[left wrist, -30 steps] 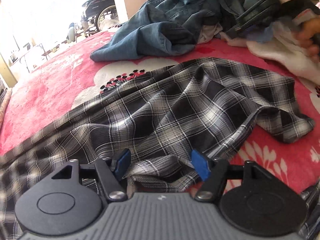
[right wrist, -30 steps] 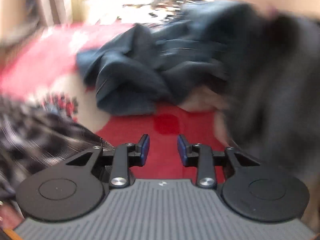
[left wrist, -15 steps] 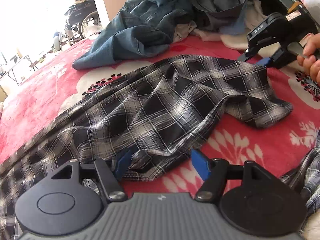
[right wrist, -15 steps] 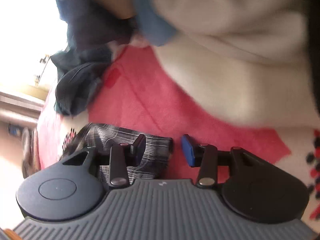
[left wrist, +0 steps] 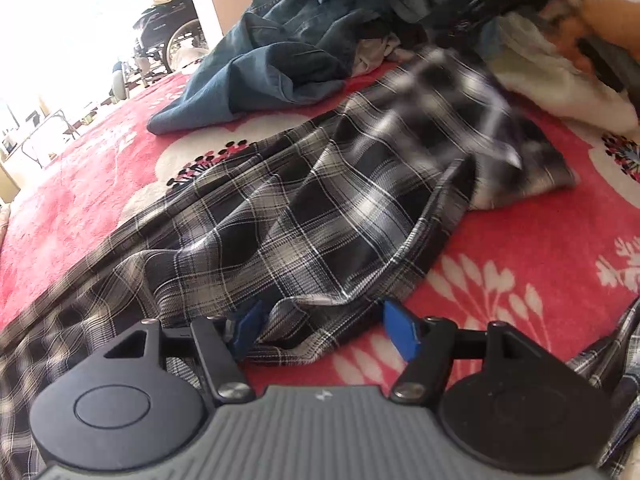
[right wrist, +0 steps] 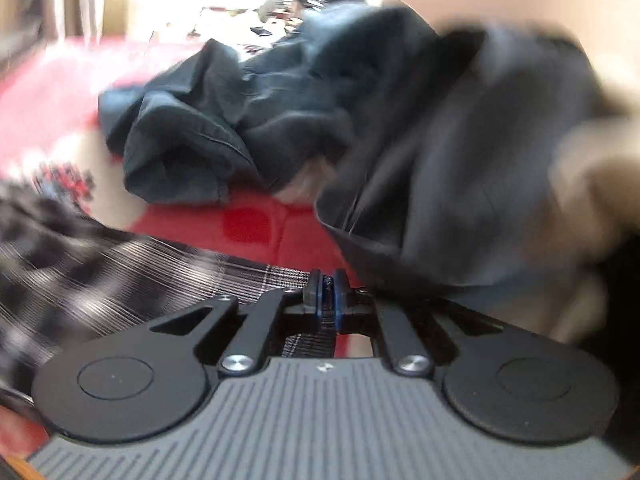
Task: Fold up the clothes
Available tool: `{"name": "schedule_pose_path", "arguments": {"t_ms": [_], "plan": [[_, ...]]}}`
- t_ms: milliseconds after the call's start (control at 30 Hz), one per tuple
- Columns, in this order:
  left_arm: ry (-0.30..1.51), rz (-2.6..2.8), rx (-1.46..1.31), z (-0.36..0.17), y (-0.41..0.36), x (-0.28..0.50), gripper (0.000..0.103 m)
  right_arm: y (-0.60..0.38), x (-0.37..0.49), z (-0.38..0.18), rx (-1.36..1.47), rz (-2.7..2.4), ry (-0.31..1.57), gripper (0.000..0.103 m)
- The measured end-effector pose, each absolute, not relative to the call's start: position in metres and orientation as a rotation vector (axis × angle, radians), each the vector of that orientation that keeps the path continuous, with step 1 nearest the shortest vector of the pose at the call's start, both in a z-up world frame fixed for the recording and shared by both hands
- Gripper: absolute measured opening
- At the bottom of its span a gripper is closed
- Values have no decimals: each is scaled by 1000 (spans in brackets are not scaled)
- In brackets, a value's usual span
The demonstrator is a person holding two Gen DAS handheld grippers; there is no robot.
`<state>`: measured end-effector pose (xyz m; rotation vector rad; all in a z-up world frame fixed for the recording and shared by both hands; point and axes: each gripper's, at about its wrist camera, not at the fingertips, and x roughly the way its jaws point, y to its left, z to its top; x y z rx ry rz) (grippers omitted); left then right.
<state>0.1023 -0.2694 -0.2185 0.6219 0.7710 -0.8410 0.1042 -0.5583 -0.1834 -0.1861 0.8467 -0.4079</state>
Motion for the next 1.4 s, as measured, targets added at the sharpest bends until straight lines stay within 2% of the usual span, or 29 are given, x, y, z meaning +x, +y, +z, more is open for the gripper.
{"name": "schedule_pose_path", "arguments": {"t_ms": [233, 333, 400, 467, 533, 567, 667, 833, 1000, 1067, 1100, 1133, 1167, 1233, 1400], "plan": [[768, -866, 638, -222, -270, 103, 67, -572, 143, -227, -430, -452, 928, 5], [771, -870, 645, -221, -269, 103, 67, -579, 146, -238, -399, -474, 949, 8], [768, -874, 650, -220, -268, 103, 67, -584, 133, -221, -265, -459, 899, 10], [763, -876, 653, -219, -266, 101, 67, -582, 110, -195, -137, -451, 839, 18], [756, -874, 654, -218, -265, 100, 67, -582, 81, -172, 23, -437, 793, 41], [752, -873, 655, -218, -265, 100, 67, -585, 65, -162, 127, -433, 782, 44], [748, -859, 648, -214, -262, 97, 67, -598, 15, -153, 514, -420, 788, 47], [761, -833, 616, -200, -252, 94, 66, -605, -70, -225, 1255, -480, 852, 48], [754, -800, 632, -187, -236, 90, 66, -595, -86, -263, 1484, -518, 754, 49], [764, -778, 632, -185, -228, 90, 66, -593, -77, -267, 1472, -494, 737, 46], [769, -767, 630, -184, -224, 90, 66, -591, -73, -268, 1462, -496, 734, 39], [777, -756, 625, -183, -219, 90, 66, -592, -71, -268, 1444, -506, 731, 16], [785, -746, 619, -182, -213, 89, 66, -593, -69, -264, 1414, -515, 730, 8], [797, -728, 609, -182, -203, 89, 66, -597, -67, -245, 1305, -512, 698, 4], [813, -708, 621, -188, -185, 88, 66, -610, -59, -186, 958, -521, 656, 2]]}}
